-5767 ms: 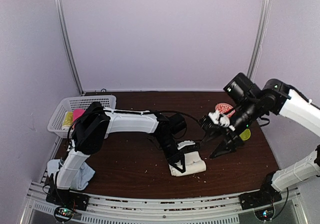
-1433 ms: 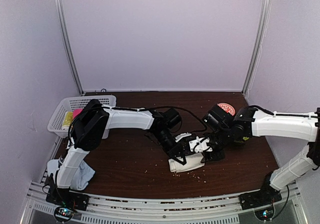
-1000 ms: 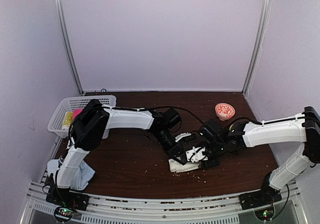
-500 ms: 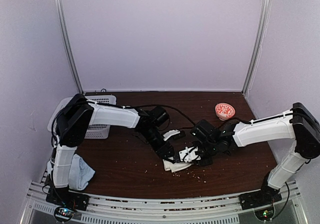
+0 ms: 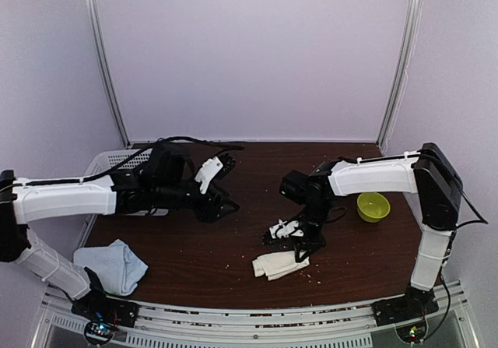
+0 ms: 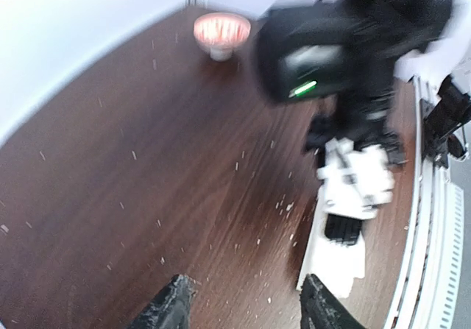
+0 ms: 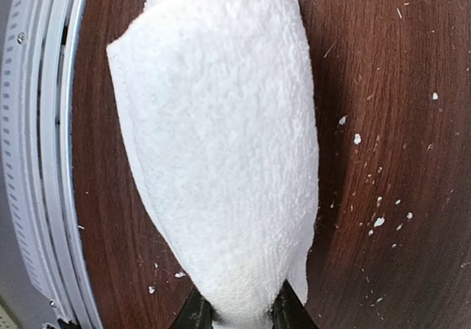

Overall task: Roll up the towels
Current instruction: Roll the towel at the center of the board.

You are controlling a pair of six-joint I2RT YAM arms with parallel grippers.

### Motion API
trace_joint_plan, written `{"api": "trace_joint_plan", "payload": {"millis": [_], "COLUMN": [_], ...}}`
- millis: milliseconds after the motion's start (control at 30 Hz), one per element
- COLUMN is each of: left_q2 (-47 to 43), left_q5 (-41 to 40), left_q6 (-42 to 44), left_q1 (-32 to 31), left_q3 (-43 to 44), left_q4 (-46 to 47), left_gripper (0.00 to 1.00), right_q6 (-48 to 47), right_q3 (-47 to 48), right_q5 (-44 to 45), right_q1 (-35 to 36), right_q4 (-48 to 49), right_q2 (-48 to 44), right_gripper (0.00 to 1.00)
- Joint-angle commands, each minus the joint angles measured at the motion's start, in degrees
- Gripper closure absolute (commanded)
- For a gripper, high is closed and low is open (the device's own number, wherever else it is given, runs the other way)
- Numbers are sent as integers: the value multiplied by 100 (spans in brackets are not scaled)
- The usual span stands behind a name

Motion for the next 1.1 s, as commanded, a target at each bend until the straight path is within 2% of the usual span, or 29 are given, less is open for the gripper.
{"api": "trace_joint_plan", "payload": {"millis": [0,133,233,633,1067], "left_q2": [-642,63,803,3058,3921], "left_q5": [-931,-1613,-1641,-1973,-2194], "left_q6": [710,1445,1597,1835,2139], "left_q1": [-512,-1623,-1959,-2168,-2247], "left_q3": [-223,579,1104,2588,2935], "left_q4": [980,38,-551,-1716,-1973], "left_gripper": [48,51,53,47,49], "right_q6": [118,175,74,9,28], "right_q3": [473,880,1223,1547,1529], "right_q5": [-490,-687,-932,-1018,-1060], "right_q1": [-266,-387,-511,-642,-646], "right_q4": [-929,-1200,-1535,-1713,-1630], "right_q2": [697,1175,1547,1887,1938], "right_gripper": [92,92,92,92,91]}}
